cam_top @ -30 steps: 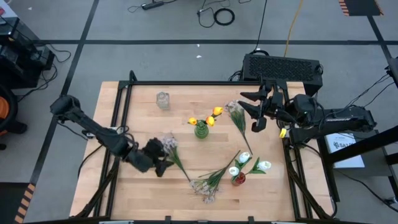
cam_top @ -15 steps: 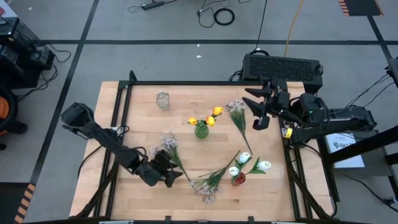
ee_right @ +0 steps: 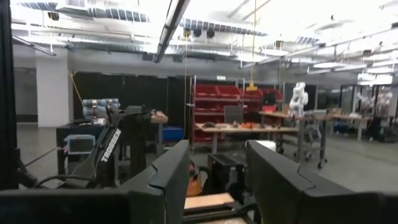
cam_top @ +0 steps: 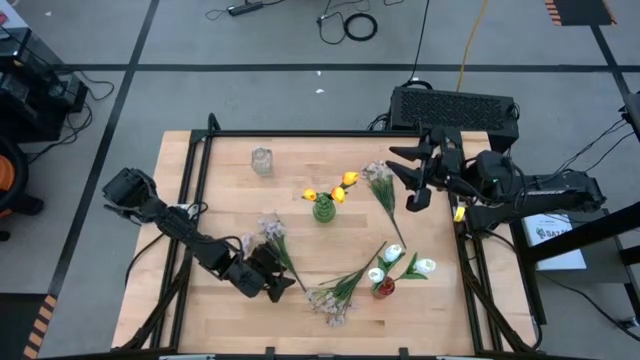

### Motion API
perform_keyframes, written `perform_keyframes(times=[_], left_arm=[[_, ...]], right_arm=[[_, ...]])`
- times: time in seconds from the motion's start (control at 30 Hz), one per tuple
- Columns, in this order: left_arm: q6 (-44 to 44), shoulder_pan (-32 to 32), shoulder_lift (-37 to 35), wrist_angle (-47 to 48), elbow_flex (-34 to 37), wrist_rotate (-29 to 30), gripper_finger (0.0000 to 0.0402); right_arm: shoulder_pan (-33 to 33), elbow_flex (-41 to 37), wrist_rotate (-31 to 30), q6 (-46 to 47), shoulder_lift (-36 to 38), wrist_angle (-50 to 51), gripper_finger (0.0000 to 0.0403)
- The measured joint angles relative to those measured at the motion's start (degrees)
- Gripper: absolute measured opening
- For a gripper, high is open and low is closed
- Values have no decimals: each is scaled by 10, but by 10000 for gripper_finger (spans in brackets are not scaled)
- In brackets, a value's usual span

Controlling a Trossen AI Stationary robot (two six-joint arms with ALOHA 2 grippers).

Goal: Sort flowers into vase by color
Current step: Put the bottom left white flowers into the transparent vase

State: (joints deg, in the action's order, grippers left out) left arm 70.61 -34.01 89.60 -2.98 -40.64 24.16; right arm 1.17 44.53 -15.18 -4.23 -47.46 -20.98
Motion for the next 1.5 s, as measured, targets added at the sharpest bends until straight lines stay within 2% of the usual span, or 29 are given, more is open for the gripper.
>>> perform_keyframes(times=[0.27,0.43,0.63,0.73,0.83,0.93,1.03,1.13,1.27,1.4,1.5], left_arm=[[26,19,6,64,0,25,281],[21,41,9,142,0,8,281],[-66,56,8,219,0,-8,281],[-147,62,1,232,0,-42,281],[-163,68,-21,278,0,-82,281],[-118,70,-56,315,0,-107,281],[-37,67,-98,325,0,-113,281],[63,50,-125,316,0,-75,281],[147,20,-124,278,0,-8,281],[155,3,-111,215,0,-3,281],[205,-8,-100,205,-1,-1,281]], right_arm=[[1,0,2,46,0,37,151],[1,0,2,57,0,48,151],[1,0,3,52,0,51,151],[1,0,3,52,0,51,151],[1,0,3,53,0,56,151],[1,0,3,54,0,61,151],[1,0,3,55,0,62,151],[1,0,3,55,0,62,151],[1,0,3,76,0,62,151],[1,0,3,81,0,60,151],[1,0,3,80,0,58,151]])
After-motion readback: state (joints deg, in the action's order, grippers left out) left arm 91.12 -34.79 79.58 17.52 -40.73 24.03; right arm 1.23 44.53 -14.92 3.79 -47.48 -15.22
